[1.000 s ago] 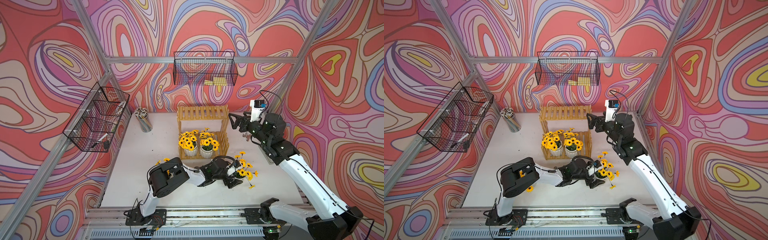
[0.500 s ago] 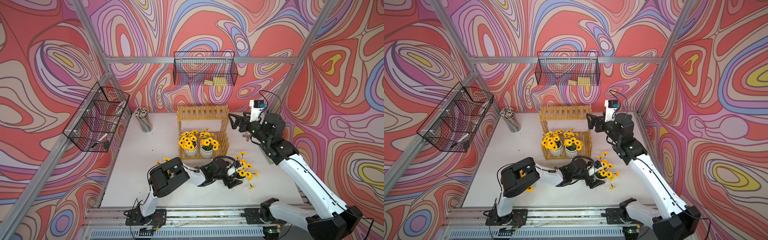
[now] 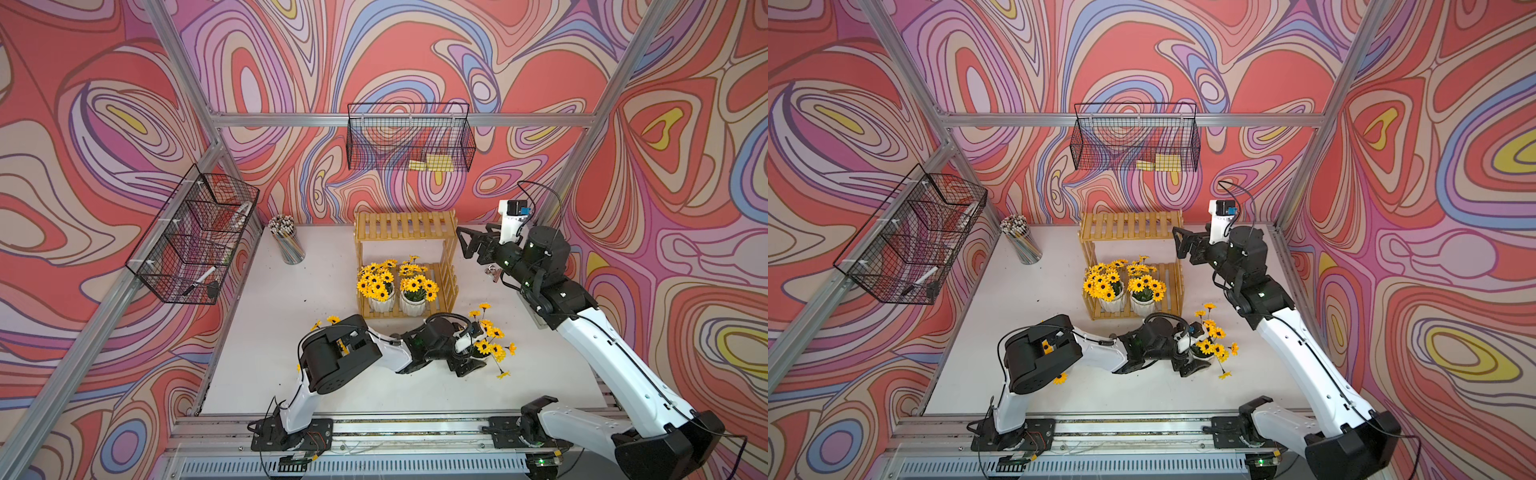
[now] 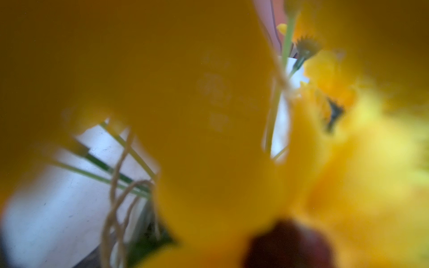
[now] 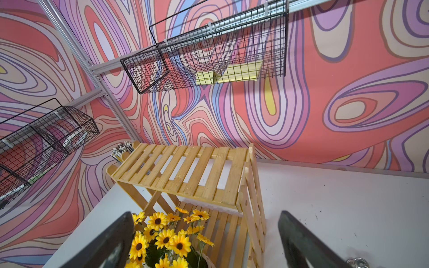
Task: Take the sunflower pots off the shelves
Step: Place the sunflower pot at the center of the board.
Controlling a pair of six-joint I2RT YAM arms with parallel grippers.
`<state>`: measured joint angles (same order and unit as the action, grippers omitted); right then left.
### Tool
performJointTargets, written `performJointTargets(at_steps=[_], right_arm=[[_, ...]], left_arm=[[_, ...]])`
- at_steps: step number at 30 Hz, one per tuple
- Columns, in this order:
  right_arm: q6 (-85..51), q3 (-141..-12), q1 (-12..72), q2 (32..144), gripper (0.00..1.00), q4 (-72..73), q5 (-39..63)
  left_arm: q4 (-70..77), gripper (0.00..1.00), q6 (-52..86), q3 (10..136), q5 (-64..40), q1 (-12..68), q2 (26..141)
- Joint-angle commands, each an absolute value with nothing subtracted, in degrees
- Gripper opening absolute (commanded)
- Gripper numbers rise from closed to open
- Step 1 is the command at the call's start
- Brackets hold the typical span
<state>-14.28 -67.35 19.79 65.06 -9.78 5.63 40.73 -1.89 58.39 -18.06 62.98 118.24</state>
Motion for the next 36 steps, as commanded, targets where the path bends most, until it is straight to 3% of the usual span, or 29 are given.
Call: performJointTargets(at_steps=[1, 5, 7, 20, 36], right_arm=[[-14.68, -66.62, 19.46, 65.48, 0.98, -9.32, 5.94], [-14.59, -66.53, 19.44, 65.70, 0.98, -9.36, 5.88], [-14.59, -66.46, 19.42, 65.83, 0.98, -9.36, 5.89], [-14.55, -66.05, 19.40, 66.62, 0.98, -9.81, 5.69], [-10.39, -60.09, 19.51, 60.34, 0.98, -14.83, 15.76]], left_arm=[[41.58, 0.83, -2.71, 57.40, -17.05, 63.37, 119.81], [41.27, 0.89, -3.25, 57.13, -16.40, 63.35, 119.71], [40.62, 0.99, -3.31, 57.05, -15.91, 63.37, 119.38], [47.82, 0.99, -4.95, 51.50, -14.14, 63.36, 116.68], [42.20, 0.99, -12.00, 45.56, -9.30, 63.37, 98.42]])
